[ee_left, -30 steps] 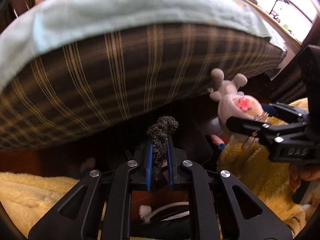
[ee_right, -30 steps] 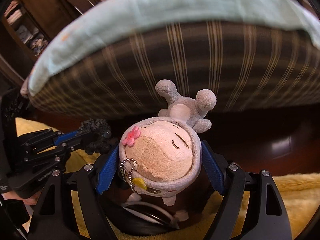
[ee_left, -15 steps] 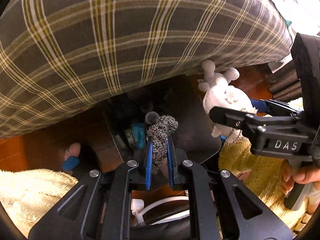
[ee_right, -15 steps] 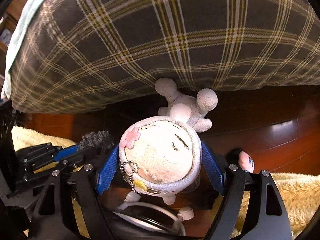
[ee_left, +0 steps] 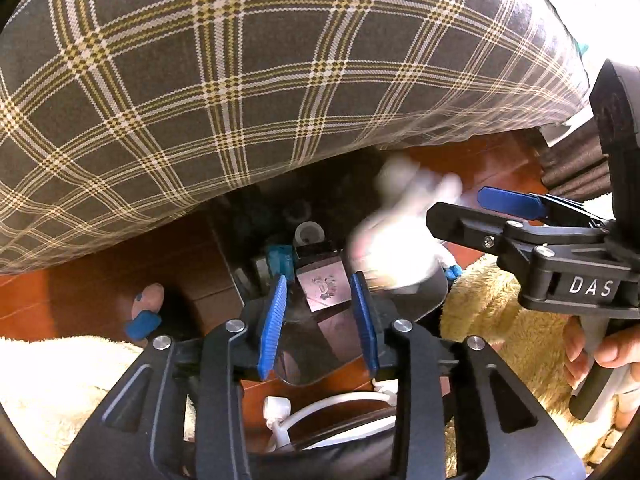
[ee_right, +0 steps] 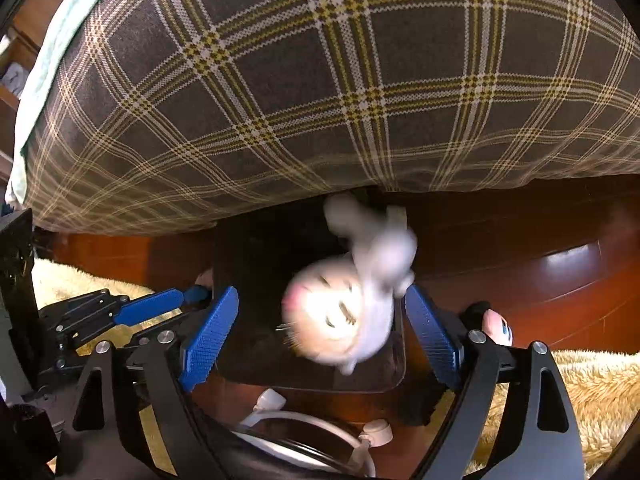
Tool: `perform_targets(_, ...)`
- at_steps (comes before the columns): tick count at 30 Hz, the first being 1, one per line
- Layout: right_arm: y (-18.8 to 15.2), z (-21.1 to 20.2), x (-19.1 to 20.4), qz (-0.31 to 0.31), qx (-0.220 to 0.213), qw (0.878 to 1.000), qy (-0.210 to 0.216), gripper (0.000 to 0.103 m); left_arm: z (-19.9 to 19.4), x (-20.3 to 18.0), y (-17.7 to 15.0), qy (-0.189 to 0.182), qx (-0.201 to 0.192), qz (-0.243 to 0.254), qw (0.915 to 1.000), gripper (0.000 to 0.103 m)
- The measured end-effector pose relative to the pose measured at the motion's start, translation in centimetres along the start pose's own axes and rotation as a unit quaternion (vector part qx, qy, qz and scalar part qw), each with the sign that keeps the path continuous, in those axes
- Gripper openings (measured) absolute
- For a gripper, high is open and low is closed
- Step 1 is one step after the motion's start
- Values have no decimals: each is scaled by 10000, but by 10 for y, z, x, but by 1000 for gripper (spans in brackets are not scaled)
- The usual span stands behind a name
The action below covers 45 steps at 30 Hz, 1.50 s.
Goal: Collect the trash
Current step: 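Raise both open tools back over the bed, then grasp the yellow-capped bottle with the right tool while the left tool grasps the small white bottle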
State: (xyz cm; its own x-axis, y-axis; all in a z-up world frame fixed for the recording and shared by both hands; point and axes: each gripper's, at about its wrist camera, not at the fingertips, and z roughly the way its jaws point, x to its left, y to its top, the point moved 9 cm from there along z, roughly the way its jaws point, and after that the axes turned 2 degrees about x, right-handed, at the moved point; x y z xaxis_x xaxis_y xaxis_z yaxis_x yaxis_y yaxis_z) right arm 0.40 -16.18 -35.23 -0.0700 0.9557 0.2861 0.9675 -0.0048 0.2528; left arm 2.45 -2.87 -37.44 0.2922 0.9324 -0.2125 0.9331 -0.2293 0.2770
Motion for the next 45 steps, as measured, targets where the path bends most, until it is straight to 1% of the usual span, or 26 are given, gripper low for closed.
perform_targets(4, 6, -6, 1, 62, -74, 10000, 9, 86, -6, 5, 2, 84, -46, 3, 10000, 35)
perform_targets(8, 13, -27, 5, 80, -259, 9996, 87, 86, -19, 9, 7, 184, -164, 31, 9997, 39)
perform_targets(10, 19, -44, 7, 22, -462, 9989, 99, 86, -30, 10, 11, 220, -264, 62, 9994, 39)
perform_targets(13, 36, -77, 11, -230, -918, 9955, -50, 86, -58, 13, 21, 306, -597, 135, 9977, 42)
perform_targets(16, 55, -115, 16, -446, -1417, 9887, -187, 86, -97, 18, 39, 416, -1075, 116, 9933, 43)
perform_targets(19, 79, -148, 18, -519, -1782, 9825, -138, 86, -128, 22, 55, 508, -1409, 110, 9887, 43)
perform_targets(21, 99, -170, 17, -584, -2073, 9764, -169, 86, -153, 24, 70, 591, -1678, 182, 9839, 43)
perform_targets(23, 119, -190, 20, -699, -2343, 9692, -309, 86, -174, 27, 84, 692, -1902, 246, 9790, 43)
perform_targets(26, 148, -209, 28, -849, -2581, 9617, -353, 86, -199, 35, 108, 867, -2150, 296, 9723, 43)
perform_targets(28, 167, -215, 36, -980, -2662, 9582, -358, 86, -210, 42, 122, 925, -2242, 280, 9697, 43)
perform_targets(30, 188, -216, 43, -1092, -2699, 9561, -339, 86, -218, 49, 139, 932, -2275, 229, 9690, 45)
perform_targets(31, 199, -214, 46, -1137, -2704, 9555, -314, 86, -220, 50, 144, 938, -2275, 195, 9691, 48)
perform_targets(33, 215, -208, 48, -1188, -2680, 9556, -287, 86, -225, 56, 162, 981, -2274, 166, 9687, 50)
perform_targets(36, 240, -190, 59, -1260, -2535, 9587, -274, 86, -231, 61, 183, 1173, -2327, 248, 9651, 51)
perform_targets(38, 256, -176, 66, -1362, -2416, 9603, -291, 86, -231, 65, 196, 1288, -2378, 274, 9623, 55)
perform_targets(40, 258, -163, 71, -1426, -2333, 9614, -306, 86, -232, 71, 212, 1414, -2419, 267, 9596, 57)
perform_targets(41, 266, -153, 75, -1445, -2266, 9627, -303, 86, -231, 76, 218, 1434, -2420, 248, 9593, 58)
perform_targets(45, 286, -125, 83, -1447, -2030, 9681, -258, 88, -222, 88, 238, 1421, -2333, 147, 9619, 59)
